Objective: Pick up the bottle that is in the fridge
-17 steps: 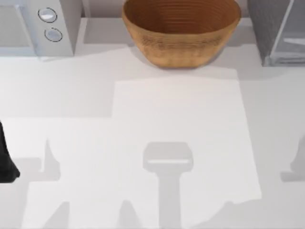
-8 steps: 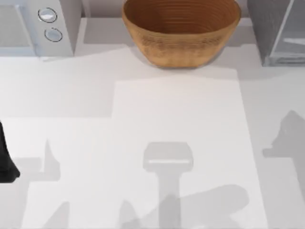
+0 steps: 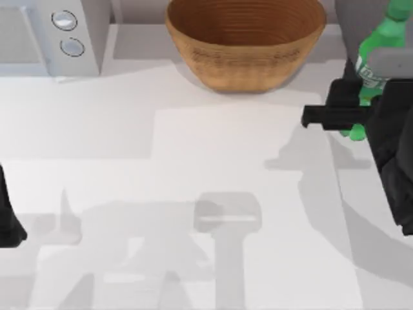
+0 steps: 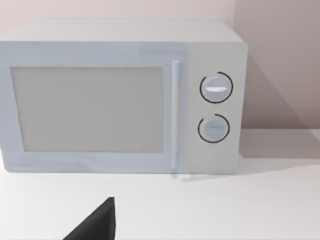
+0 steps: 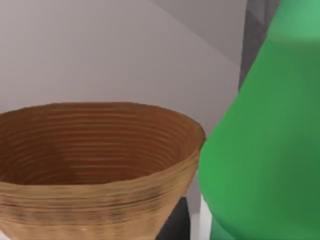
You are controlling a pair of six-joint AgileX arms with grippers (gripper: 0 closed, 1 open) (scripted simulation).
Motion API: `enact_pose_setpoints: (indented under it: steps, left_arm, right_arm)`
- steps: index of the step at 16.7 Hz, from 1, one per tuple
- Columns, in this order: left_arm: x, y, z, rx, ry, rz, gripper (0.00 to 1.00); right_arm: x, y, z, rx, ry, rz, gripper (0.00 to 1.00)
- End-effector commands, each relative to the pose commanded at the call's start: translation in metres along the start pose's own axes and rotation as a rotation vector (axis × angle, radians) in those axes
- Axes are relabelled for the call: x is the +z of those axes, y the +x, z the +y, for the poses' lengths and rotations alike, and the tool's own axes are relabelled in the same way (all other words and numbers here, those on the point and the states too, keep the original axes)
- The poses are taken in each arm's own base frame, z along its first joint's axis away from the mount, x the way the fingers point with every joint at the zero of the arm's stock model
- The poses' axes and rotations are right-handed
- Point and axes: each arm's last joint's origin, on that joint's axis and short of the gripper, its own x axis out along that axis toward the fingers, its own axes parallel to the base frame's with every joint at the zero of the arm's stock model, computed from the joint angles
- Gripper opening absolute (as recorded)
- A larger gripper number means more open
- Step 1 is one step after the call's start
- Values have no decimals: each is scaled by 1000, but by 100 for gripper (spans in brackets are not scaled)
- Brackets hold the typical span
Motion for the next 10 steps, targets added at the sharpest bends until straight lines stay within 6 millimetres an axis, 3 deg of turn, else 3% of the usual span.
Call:
enact_pose_setpoints:
  steps: [3, 6, 10]
  left_arm:
    - [0, 0, 0, 0, 0, 0, 100]
    - [0, 0, 0, 0, 0, 0, 100]
    - [0, 0, 0, 0, 0, 0, 100]
  right_arm:
    - [-30, 8, 72, -1, -37, 22, 0]
    - [-65, -2, 136, 1, -52, 10, 0]
    - [-101, -28, 190, 3, -33, -23, 0]
